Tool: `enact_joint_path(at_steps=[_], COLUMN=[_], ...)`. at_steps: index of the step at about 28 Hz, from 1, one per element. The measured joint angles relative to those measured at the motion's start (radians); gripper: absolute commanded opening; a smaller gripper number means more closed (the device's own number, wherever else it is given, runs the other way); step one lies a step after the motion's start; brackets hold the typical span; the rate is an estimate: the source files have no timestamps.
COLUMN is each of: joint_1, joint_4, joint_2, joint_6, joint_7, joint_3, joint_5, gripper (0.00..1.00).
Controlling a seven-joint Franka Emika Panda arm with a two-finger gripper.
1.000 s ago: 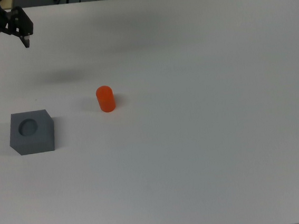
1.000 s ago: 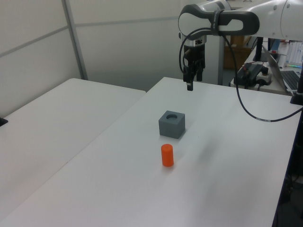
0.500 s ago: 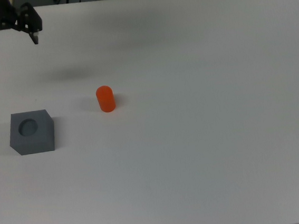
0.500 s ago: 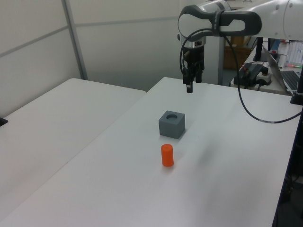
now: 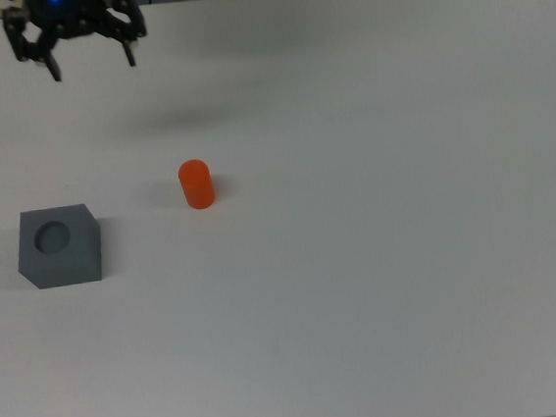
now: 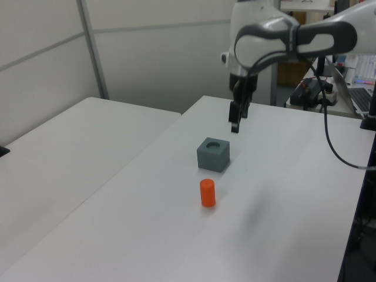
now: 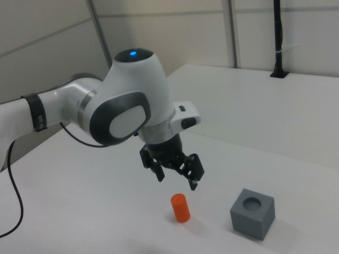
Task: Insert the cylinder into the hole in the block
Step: 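Lower the gripper around the orange cylinder and close on it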
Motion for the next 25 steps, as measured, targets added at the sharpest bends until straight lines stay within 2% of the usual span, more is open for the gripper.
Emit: enact_joint_path(at_steps=[5, 9, 21, 23, 25], joint_1=[0.057, 0.089, 0.124, 0.127, 0.128], joint_4=[-0.109, -0.159, -0.163, -0.156, -0.148], joint_2=[0.018, 0.055, 0.207, 0.225, 0.238], joint_6=[0.186, 0.27, 0.406, 0.41, 0.41], joint_7=[0.003, 0.004, 0.004, 0.01, 0.019], joint_3=[0.0, 0.001, 0.014, 0.017, 0.022], joint_5=[0.001, 0.001, 0.001, 0.001, 0.001], gripper=[1.0, 1.0, 1.0, 0.9, 0.72])
